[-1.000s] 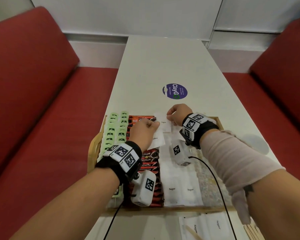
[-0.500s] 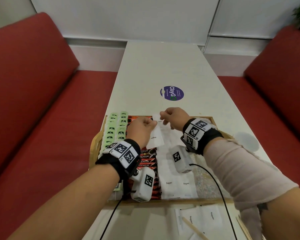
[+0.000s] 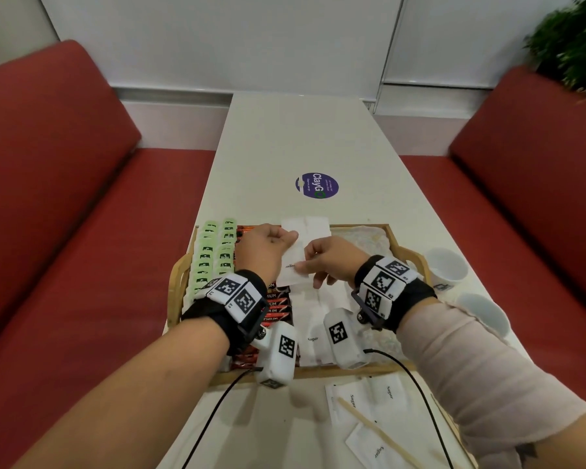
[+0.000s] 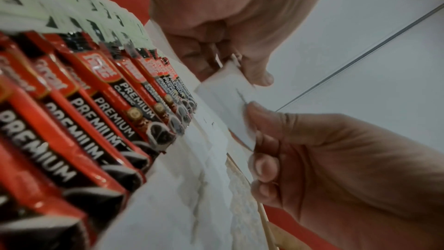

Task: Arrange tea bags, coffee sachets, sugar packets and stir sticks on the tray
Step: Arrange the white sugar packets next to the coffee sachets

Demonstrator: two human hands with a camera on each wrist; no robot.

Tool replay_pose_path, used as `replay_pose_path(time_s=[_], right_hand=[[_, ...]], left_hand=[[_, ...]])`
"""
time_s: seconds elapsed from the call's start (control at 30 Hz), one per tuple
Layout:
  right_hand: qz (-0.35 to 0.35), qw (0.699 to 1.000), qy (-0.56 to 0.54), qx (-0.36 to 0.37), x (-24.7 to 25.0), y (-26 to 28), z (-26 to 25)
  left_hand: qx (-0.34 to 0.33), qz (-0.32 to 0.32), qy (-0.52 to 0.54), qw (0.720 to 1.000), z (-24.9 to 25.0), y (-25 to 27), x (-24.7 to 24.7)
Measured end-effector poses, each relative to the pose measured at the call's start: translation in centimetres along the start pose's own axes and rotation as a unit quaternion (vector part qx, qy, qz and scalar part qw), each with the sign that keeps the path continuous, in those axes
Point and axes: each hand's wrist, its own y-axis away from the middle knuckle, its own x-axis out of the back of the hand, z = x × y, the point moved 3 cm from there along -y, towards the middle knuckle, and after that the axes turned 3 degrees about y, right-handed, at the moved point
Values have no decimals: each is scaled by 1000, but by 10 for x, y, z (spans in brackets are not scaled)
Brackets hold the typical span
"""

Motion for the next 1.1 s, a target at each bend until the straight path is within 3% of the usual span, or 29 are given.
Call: replay_pose_path(time_s=[0.3,0.57,0.67,0.87,1.1], right_hand=[[176,983,48,3,22,-2,2],[153,984,-94,16,27,-7,4],[188,980,-61,14,36,-14,7],[257,964,-31,-59,54,-40,24],[206,972,9,-110,59,-71,36]], left_hand=[[3,-82,26,996,-4,9,-4],[5,-130,63,990,-1,11,-6],[10,-106,63,992,-4,6,-6],[7,-65,19,998,-14,-13,-4],[10,-71,7,997,-23,-24,-4]])
